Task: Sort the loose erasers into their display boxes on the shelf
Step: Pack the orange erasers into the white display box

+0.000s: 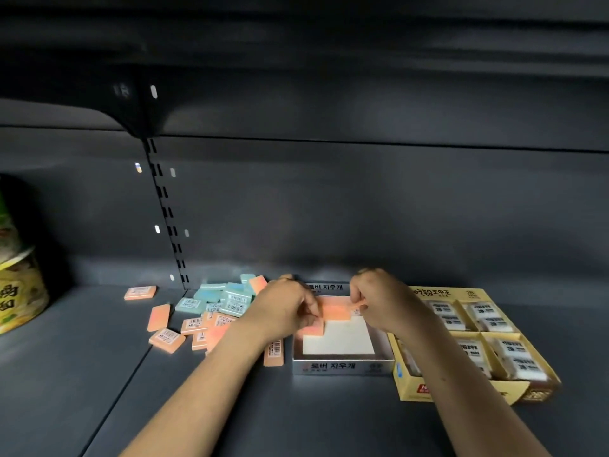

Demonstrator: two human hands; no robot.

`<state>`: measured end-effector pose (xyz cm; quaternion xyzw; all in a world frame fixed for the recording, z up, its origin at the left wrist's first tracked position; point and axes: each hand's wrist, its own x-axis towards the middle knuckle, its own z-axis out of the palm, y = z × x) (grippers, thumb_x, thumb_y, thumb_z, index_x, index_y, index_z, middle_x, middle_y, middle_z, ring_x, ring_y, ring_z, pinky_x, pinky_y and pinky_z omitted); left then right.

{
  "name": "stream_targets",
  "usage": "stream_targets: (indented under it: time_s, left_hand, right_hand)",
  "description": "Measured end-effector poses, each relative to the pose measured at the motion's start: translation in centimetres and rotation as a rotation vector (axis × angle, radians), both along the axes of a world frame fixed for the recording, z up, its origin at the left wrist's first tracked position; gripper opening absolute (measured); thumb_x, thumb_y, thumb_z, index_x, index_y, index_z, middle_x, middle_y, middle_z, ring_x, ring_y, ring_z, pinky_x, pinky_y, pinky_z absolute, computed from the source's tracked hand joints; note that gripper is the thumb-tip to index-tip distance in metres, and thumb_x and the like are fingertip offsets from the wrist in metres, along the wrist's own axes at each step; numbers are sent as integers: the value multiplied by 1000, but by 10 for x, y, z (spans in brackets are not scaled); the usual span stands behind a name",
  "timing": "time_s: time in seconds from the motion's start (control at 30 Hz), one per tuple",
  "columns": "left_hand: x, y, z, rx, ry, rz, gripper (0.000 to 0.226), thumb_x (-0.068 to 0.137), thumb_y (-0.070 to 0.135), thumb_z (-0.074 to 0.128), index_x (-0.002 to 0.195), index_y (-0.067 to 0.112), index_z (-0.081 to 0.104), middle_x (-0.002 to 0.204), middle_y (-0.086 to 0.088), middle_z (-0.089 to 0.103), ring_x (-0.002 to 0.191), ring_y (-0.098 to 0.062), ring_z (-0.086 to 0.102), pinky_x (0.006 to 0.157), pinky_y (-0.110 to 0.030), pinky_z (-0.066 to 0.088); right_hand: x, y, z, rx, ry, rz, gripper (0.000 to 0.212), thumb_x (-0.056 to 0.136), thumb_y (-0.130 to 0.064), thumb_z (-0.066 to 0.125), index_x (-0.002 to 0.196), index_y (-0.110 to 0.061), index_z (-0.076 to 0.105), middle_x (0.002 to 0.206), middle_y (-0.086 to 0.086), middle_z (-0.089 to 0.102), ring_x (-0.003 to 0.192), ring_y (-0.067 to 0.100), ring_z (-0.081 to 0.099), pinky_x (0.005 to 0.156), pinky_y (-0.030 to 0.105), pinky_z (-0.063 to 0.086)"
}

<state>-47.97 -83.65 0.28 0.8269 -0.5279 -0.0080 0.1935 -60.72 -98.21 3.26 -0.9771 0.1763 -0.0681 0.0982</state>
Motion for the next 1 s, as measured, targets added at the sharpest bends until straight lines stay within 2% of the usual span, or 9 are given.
stream_targets:
  time_s: [0.17, 0.23, 0.33, 0.4, 0.53, 0.7, 0.87, 1.0]
  left_hand:
    - [-1, 1, 0, -29, 3, 14, 13, 72, 22, 70, 80, 31, 73, 85, 17, 71, 89, -7, 55, 84, -24, 45]
    - [-2, 2, 1, -28, -21, 10, 10, 70, 30, 73, 81, 30, 73, 84, 17, 70, 88, -7, 54, 82, -23, 44]
    - [-3, 3, 0, -31, -39, 23, 25, 64, 48, 76, 82, 32, 72, 79, 20, 66, 90, -6, 52, 83, -24, 42]
    - [-4, 3, 1, -10, -57, 40, 30, 62, 52, 75, 84, 33, 71, 81, 21, 64, 95, -6, 49, 86, -25, 38]
    - [-6, 3, 3, 5, -83, 57, 30, 63, 51, 75, 86, 32, 71, 94, 20, 68, 102, -9, 49, 87, -25, 35]
    - [-6, 3, 3, 11, -81, 56, 27, 65, 50, 74, 86, 33, 71, 96, 20, 68, 103, -9, 49, 88, -25, 35]
    - [-6, 3, 2, 0, -75, 55, 27, 65, 48, 75, 86, 32, 72, 94, 21, 68, 101, -8, 49, 84, -22, 31]
    - [-6, 3, 2, -14, -70, 49, 25, 65, 48, 76, 84, 32, 72, 92, 20, 69, 100, -8, 51, 85, -22, 33]
  right_hand:
    - [1, 3, 1, 0, 13, -18, 23, 78, 3, 62, 89, -17, 64, 94, -3, 58, 85, 14, 56, 73, 23, 47]
    - [1, 4, 2, -10, 15, -23, 22, 78, 5, 61, 86, -16, 64, 93, -2, 57, 84, 14, 57, 74, 25, 48]
    - [0, 6, 4, -22, 19, -11, 22, 76, 6, 63, 78, -16, 64, 89, -4, 58, 81, 14, 58, 74, 25, 50]
    - [0, 7, 5, -29, 13, 11, 25, 74, 6, 65, 77, -18, 65, 89, -6, 60, 82, 12, 59, 74, 25, 51]
    - [-2, 10, 8, -43, 19, 13, 26, 74, 5, 66, 81, -20, 68, 91, -8, 61, 84, 11, 57, 73, 22, 47]
    - [0, 10, 5, -30, 13, 12, 18, 76, -3, 70, 74, -21, 66, 87, -7, 63, 81, 11, 60, 76, 25, 52]
    - [0, 12, 5, -40, 31, 2, 9, 77, -9, 71, 78, -17, 67, 88, -4, 64, 83, 14, 61, 79, 29, 53]
    - [2, 11, 2, -65, 33, -4, 17, 78, -3, 67, 82, -19, 65, 93, -4, 61, 87, 14, 59, 76, 26, 48]
